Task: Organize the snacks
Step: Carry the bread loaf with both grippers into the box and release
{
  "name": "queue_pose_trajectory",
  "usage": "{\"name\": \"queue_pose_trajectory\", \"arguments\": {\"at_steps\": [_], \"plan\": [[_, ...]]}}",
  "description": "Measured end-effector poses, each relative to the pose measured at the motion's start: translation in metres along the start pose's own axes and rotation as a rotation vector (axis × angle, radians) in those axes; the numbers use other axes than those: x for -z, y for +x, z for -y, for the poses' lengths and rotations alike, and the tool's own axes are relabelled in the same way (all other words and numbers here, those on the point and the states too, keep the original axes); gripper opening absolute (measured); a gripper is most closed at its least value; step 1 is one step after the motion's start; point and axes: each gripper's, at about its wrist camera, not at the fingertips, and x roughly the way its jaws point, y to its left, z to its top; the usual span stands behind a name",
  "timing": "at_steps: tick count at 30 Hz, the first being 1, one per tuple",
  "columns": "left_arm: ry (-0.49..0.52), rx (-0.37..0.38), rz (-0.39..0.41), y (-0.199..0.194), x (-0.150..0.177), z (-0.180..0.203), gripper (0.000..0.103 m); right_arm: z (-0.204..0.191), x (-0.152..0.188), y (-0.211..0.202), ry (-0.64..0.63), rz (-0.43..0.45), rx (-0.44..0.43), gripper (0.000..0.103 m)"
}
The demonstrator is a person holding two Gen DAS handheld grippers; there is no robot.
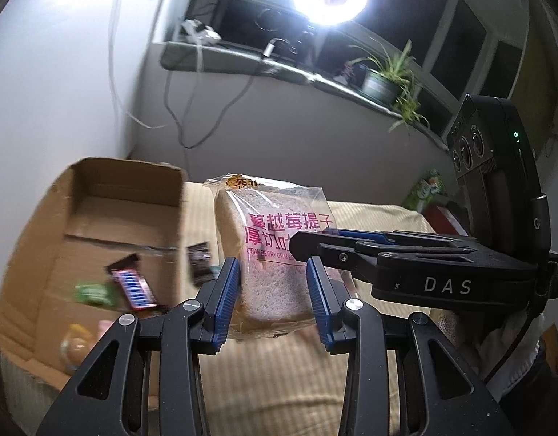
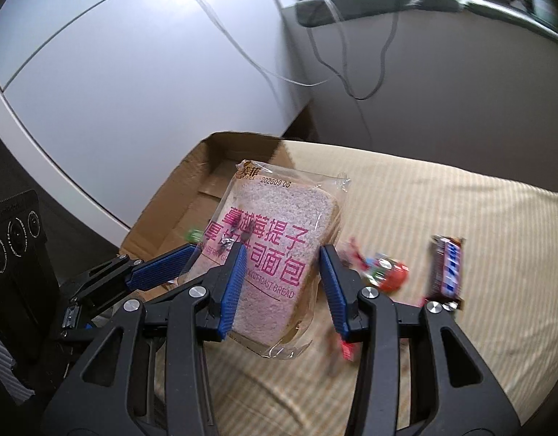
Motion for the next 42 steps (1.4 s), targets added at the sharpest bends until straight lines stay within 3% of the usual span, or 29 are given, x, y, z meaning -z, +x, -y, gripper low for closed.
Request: {"name": "queue_pose_trajectory", "arguments": {"at_steps": [20,34,42], "plan": [[-0.13,-0.129,0.033,-0.036,0.013,-0.092,0.035,-0.09,-0.021,0.075,-0.132,-0.094,-0.078,0.044],[-0.162,-0.186,-0.004,-0.031,0.021,-0.117,0.035,-0.108,-0.02,0.11,-0.166,-0.145,-0.079,0.044],[-0.157,-0.216,0.011,-0.038,0.022,-0.116,0.035,-0.103,-0.019,0.099,-0.167,-0.116,-0.054,0.044]]}}
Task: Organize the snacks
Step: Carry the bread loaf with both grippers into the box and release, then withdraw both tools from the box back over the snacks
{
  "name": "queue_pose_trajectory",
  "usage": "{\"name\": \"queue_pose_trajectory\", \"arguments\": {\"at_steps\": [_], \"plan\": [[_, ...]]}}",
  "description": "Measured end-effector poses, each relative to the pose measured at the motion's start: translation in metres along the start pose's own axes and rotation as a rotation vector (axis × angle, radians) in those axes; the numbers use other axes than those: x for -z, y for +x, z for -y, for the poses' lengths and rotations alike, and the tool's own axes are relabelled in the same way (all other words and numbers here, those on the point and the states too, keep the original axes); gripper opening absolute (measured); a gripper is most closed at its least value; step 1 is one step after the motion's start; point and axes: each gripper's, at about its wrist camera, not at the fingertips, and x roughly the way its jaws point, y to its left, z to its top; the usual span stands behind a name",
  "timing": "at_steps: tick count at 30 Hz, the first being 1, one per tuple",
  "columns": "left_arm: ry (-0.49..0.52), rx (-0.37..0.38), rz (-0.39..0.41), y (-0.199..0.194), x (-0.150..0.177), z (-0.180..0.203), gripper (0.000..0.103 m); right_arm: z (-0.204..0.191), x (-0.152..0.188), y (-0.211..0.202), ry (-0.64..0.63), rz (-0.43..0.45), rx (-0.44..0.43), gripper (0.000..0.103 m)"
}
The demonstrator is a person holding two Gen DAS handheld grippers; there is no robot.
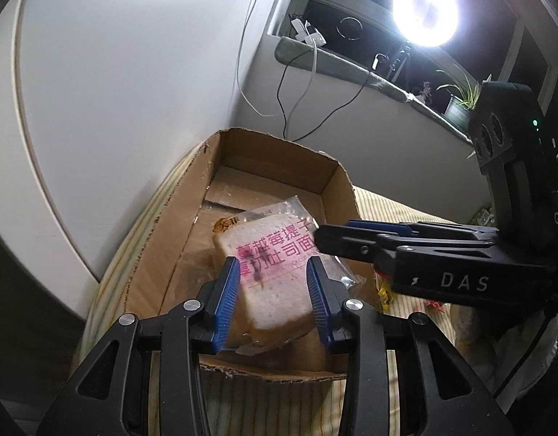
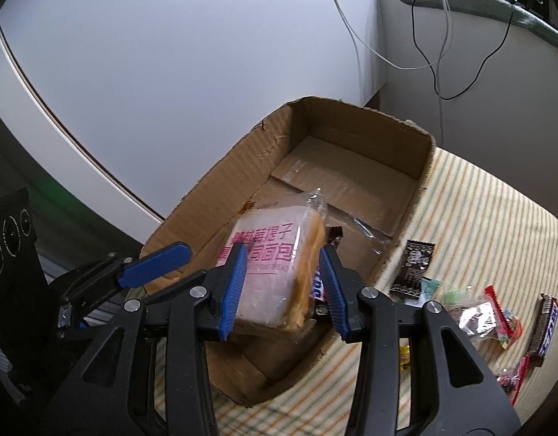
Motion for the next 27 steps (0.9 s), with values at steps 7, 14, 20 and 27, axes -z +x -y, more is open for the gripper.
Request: {"name": "queue_pose_trajectory", "arguments": {"at_steps": [7,14,20,27], "plan": [[0.007,0.012,0.031,-0.015,0.003,0.01,0.035,0.016,0.013,-0.034,0.006,0.047,0.017,0.045],[0.075,0.065,0.028,-0.02,0.012,0.047,0.035,0.051,0.035,-0.064,-0.01,0.081,0.089,0.053],[0.139,0.111,0.002,-0.016,0.023,0.085,0.035,0.09,0.062,-0.089,0.025,0.089,0.152,0.053],[0.187,0.174,-0.054,-0.002,0.04,0.123,0.035,0.142,0.103,-0.112,0.083,0.07,0.231,0.053]]}}
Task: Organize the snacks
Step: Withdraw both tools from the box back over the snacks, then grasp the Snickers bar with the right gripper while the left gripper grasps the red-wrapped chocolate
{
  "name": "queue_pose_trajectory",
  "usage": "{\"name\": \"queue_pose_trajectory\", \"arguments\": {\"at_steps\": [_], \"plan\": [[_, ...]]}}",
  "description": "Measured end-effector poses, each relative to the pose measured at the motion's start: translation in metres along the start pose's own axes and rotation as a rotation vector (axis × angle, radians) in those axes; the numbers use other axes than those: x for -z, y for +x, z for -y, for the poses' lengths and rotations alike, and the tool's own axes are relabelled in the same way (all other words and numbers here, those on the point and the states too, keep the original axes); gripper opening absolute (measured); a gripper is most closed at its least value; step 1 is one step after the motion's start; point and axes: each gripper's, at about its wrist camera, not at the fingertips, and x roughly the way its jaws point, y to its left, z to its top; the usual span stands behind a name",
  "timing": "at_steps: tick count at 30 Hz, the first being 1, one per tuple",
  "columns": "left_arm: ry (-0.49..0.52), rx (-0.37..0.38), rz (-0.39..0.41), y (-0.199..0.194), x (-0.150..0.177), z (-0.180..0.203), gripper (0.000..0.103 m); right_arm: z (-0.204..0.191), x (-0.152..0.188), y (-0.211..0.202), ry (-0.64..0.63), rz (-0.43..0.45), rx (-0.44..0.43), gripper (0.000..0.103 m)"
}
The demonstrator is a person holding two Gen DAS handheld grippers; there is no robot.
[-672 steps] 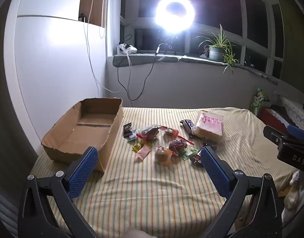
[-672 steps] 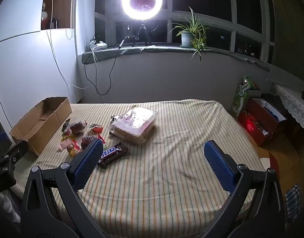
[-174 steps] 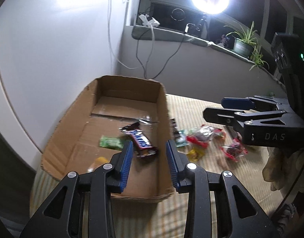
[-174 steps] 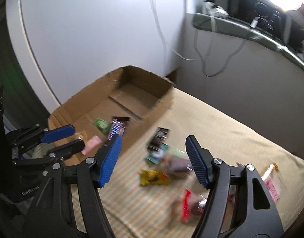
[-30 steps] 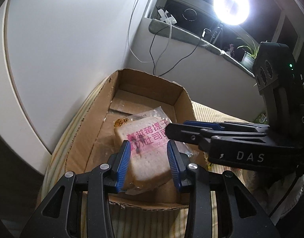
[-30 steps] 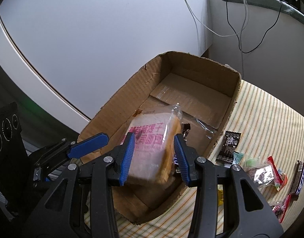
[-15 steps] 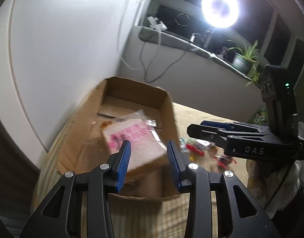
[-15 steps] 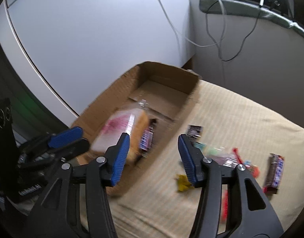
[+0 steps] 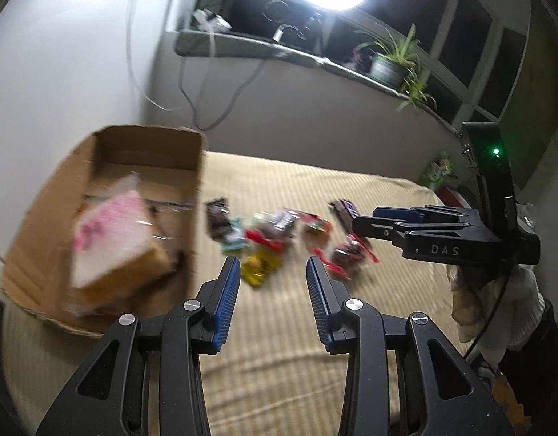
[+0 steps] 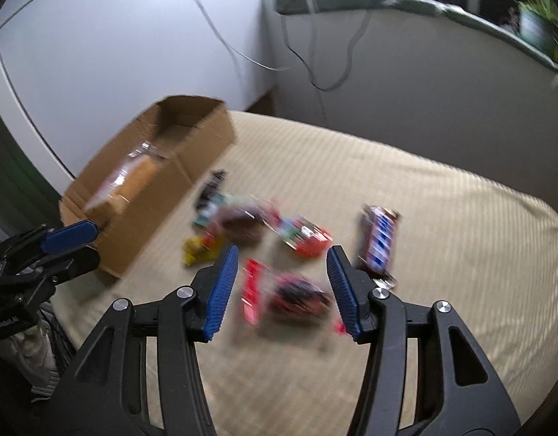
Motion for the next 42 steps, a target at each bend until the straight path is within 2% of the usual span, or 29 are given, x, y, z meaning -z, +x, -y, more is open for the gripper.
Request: {"name": "queue_pose_trajectory", "arguments": {"at_steps": [9,12,15,18,28,36,39,42], "plan": [[0.029,0.042,-0.079,0.036,0.009,0.03,0.035,0.052,0.026,0.0,0.071,-0.027,0.051,0.053],[0.05,0.059,-0.09,0.045,0.007,0.041,0.039,0.066,0.028,0.004,0.096,-0.031,0.062,0.054],[0.073,0.073,-0.098,0.054,0.002,0.051,0.055,0.079,0.023,0.009,0.129,-0.032,0.061,0.064],[0.099,0.077,-0.107,0.065,-0.001,0.062,0.061,0.084,0.017,0.016,0.138,-0.035,0.051,0.065],[0.216,0.043,-0.165,0.114,-0.01,0.087,0.061,0.087,-0.006,0.052,0.154,-0.083,0.019,0.065],[0.197,0.044,-0.183,0.13,-0.009,0.086,0.061,0.083,-0.011,0.07,0.158,-0.116,0.013,0.064],[0.177,0.05,-0.198,0.132,-0.009,0.083,0.049,0.081,-0.011,0.074,0.155,-0.123,0.018,0.056],[0.153,0.07,-0.196,0.131,-0.011,0.078,0.044,0.081,-0.012,0.074,0.153,-0.127,0.026,0.049]]}}
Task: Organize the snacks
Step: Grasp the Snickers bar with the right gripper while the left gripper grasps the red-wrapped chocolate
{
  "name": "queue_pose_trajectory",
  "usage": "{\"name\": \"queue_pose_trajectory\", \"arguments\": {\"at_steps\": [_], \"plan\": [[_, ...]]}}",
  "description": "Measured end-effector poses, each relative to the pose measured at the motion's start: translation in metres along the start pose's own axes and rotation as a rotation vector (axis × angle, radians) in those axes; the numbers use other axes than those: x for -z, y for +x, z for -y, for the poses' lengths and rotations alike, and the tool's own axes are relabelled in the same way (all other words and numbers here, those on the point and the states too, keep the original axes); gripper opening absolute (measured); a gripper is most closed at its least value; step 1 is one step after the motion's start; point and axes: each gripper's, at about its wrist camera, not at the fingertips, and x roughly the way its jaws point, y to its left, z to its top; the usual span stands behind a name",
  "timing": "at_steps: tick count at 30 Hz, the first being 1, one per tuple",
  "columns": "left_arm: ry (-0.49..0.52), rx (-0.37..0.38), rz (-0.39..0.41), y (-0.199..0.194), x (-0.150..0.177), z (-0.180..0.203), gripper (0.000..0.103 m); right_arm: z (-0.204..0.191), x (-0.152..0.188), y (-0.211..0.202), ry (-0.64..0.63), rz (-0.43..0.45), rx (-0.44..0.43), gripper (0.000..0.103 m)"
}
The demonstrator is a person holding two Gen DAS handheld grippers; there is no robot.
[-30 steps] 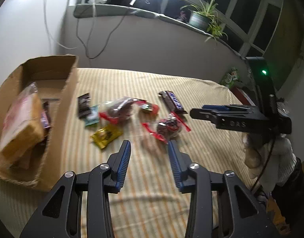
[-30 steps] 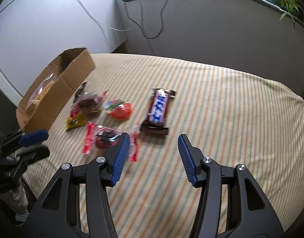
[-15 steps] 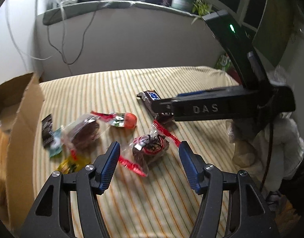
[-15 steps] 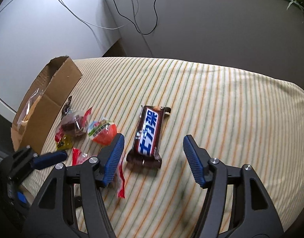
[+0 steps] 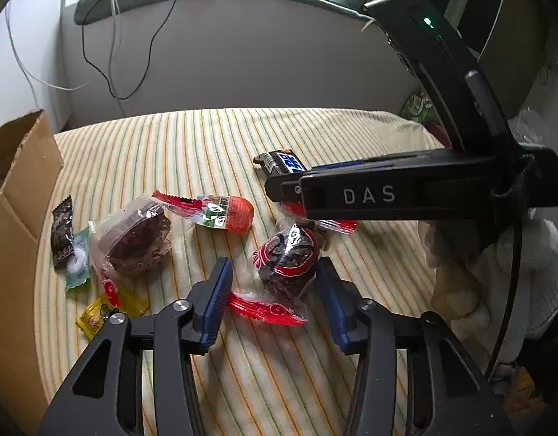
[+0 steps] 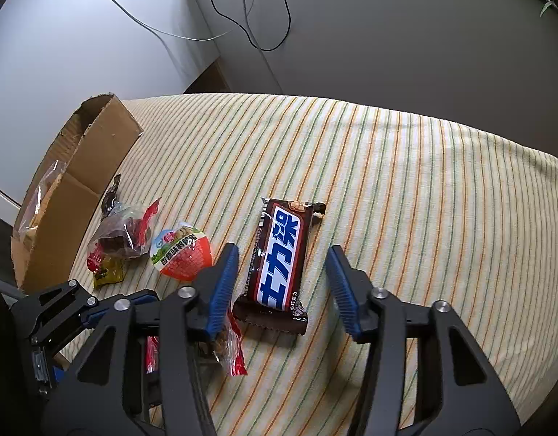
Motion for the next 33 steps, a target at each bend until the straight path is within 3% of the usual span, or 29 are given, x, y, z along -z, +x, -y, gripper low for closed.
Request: {"name": "queue_pose_trajectory", "arguments": {"at_steps": [4,20,33], "plan": [[0.001,0.002,0.014,-0.003,-0.001,0.003,0.033,0.001,0.0,-0.001,-0.002,-0.007,0.002,0.03],[0.0,0.022,0.037,-0.015,0.007,0.01,0.028,0.012,0.006,-0.022,0.037,0.04,-0.004,0.03],[-0.043,0.01,0.121,-0.063,0.011,-0.015,0.028,-0.008,0.006,-0.054,0.007,0.086,-0.013,0.03]]}}
